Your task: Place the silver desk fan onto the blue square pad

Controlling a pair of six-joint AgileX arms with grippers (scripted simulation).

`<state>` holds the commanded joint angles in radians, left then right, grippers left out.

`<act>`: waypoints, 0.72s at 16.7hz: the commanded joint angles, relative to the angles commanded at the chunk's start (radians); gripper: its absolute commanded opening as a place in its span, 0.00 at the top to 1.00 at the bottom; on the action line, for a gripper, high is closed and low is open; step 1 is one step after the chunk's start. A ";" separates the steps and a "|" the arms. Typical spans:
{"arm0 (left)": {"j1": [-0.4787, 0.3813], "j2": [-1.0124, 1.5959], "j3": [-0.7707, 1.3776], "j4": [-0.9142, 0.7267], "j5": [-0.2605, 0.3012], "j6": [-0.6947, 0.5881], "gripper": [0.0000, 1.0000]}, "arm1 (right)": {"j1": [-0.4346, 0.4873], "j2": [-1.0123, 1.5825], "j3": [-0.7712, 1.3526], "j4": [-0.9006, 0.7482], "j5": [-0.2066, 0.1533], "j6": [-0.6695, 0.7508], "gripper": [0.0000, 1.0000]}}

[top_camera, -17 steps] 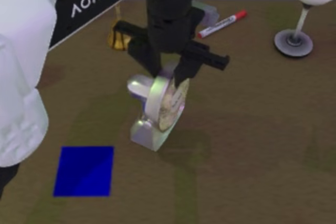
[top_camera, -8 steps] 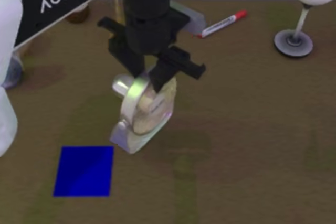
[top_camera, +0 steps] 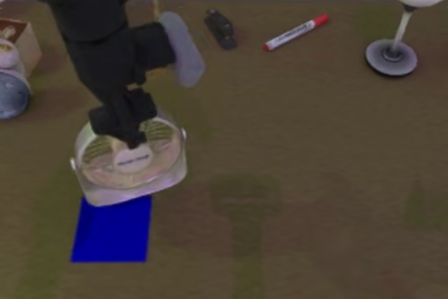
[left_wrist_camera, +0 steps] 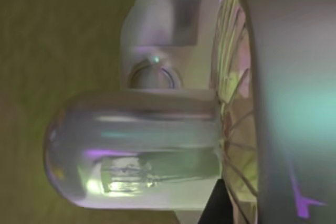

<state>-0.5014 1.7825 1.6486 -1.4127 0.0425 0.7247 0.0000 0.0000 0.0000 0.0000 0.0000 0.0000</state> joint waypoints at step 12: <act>0.105 -0.272 -0.335 0.073 0.018 0.450 1.00 | 0.000 0.000 0.000 0.000 0.000 0.000 0.00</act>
<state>-0.3965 1.5103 1.3132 -1.3395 0.0606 1.1752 0.0000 0.0000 0.0000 0.0000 0.0000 0.0000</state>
